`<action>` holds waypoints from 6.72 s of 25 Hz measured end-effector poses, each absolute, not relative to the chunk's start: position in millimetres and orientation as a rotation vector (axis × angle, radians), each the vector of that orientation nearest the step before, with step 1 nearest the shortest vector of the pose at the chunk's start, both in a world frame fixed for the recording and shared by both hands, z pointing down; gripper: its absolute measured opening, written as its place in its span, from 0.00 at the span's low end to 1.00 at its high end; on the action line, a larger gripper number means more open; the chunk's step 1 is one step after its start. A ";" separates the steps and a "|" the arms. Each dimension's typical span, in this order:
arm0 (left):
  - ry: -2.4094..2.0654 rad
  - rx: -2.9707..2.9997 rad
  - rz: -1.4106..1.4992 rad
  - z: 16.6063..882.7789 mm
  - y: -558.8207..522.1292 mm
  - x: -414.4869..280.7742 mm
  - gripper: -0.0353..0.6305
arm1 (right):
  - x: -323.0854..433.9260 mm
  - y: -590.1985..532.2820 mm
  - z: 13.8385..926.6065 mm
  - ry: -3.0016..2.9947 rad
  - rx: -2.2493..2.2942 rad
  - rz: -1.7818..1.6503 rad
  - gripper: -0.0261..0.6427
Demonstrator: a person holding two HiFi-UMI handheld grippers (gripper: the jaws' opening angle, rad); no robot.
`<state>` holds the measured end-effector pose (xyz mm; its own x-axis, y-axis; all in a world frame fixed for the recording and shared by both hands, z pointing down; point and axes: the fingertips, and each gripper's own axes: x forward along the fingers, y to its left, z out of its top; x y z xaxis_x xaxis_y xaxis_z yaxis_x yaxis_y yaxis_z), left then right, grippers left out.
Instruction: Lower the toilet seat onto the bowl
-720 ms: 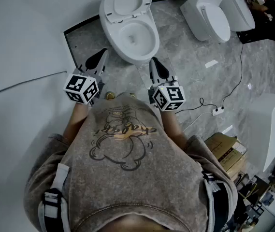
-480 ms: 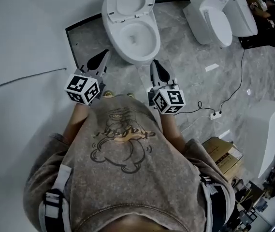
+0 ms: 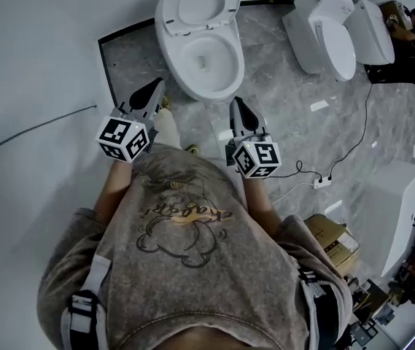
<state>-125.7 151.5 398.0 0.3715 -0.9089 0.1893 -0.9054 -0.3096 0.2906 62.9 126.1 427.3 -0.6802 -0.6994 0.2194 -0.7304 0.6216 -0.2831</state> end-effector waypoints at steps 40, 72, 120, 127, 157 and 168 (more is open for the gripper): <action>-1.428 2.521 0.189 381.4 -205.3 -195.1 0.37 | 2.8 -133.8 402.0 -2.650 1.502 0.564 0.08; -1.296 2.455 0.791 538.0 -339.9 -196.8 0.32 | 41.6 -115.5 441.0 -2.444 1.679 0.707 0.08; -1.131 2.509 1.020 542.5 -198.8 -96.7 0.17 | 110.2 -49.8 454.4 -2.450 1.694 0.738 0.08; -1.010 2.520 1.078 565.3 -150.5 -61.3 0.17 | 121.8 -27.1 471.9 -2.447 1.663 0.772 0.08; -0.536 2.244 1.180 756.1 13.6 60.9 0.18 | 167.5 33.2 606.8 -2.289 1.651 0.961 0.08; -0.530 2.114 1.246 876.5 40.2 82.6 0.14 | 198.1 57.0 680.0 -2.190 1.691 1.066 0.08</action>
<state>82.6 40.2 876.5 0.4745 -0.0283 0.8798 -0.6140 -0.7268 0.3078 198.1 57.0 680.0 -0.3392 -0.7727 0.5365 -0.8990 0.0984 -0.4266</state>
